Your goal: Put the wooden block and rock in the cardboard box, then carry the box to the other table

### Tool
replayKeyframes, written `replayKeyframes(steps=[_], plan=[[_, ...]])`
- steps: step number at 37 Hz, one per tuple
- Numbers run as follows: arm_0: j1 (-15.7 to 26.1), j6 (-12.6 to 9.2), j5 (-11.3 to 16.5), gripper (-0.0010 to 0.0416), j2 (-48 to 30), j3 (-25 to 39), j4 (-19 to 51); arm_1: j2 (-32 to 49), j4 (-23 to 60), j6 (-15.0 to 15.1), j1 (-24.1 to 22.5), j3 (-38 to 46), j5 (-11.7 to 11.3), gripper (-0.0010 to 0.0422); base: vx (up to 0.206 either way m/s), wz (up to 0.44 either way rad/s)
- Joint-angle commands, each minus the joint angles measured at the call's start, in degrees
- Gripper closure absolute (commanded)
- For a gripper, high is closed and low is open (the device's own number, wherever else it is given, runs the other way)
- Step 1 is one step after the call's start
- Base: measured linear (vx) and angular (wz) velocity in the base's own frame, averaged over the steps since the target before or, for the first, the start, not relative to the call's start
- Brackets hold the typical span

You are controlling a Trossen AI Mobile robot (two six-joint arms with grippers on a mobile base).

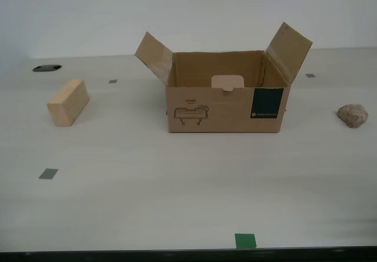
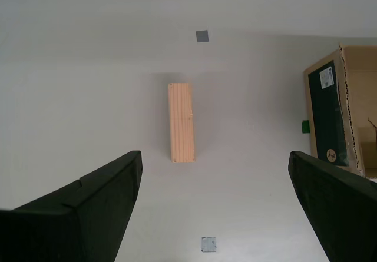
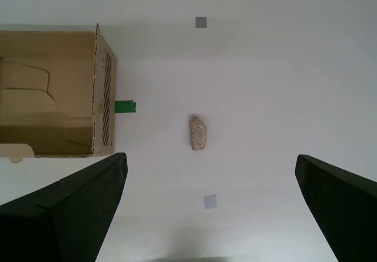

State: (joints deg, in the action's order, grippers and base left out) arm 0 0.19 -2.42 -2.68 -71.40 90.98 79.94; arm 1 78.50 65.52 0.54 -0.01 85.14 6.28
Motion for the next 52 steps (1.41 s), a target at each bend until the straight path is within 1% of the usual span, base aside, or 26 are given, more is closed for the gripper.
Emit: replayKeyframes(steps=[1,6,11,14,25,32,38,44,49,52], plan=[[0.0,-0.2,-0.2,0.0007,0.0,0.0,-0.1,0.0,0.0,0.2,0.0,0.0,0.0,0.0073,0.0,0.0],[0.0,-0.2,-0.2,0.0007,0.0,0.0,-0.1,0.0,-0.1,0.2,0.0,0.0,-0.1,0.0073,0.0,0.0],[0.0,-0.2,-0.2,0.0007,0.0,0.0,-0.3,0.0,-0.1,1.7,0.0,0.0,0.0,0.0073,0.0,0.0],[0.0,-0.6,-0.2,0.0007,-0.1,0.0,-0.7,0.0,-0.1,1.8,0.0,0.0,-0.1,0.0073,0.0,0.0],[0.0,-0.8,-0.2,0.0007,-0.1,0.0,-1.5,0.0,-0.4,1.9,0.0,0.0,-0.1,0.0073,0.0,0.0],[0.0,-0.8,-0.2,0.0007,-0.1,0.0,-1.6,0.0,-1.0,1.4,0.0,-0.2,-0.1,0.0073,0.0,0.0],[0.0,-0.8,-0.2,0.0007,-0.1,0.0,-1.6,0.0,-3.3,0.6,0.0,-2.4,-0.1,0.0073,0.0,0.0],[0.0,-0.8,-0.2,0.0007,-0.1,0.0,-1.6,0.0,-8.2,0.5,0.0,-6.4,-0.1,0.0073,0.0,0.0],[0.0,-0.8,-0.2,0.0007,-0.1,0.0,-1.4,0.5,-12.1,-1.2,0.0,-9.2,-0.1,0.0073,0.0,0.0],[0.0,-0.9,-0.2,0.0007,-0.1,0.0,-1.4,2.2,-12.3,-2.0,0.0,-9.2,-0.1,0.0073,0.0,0.0]])
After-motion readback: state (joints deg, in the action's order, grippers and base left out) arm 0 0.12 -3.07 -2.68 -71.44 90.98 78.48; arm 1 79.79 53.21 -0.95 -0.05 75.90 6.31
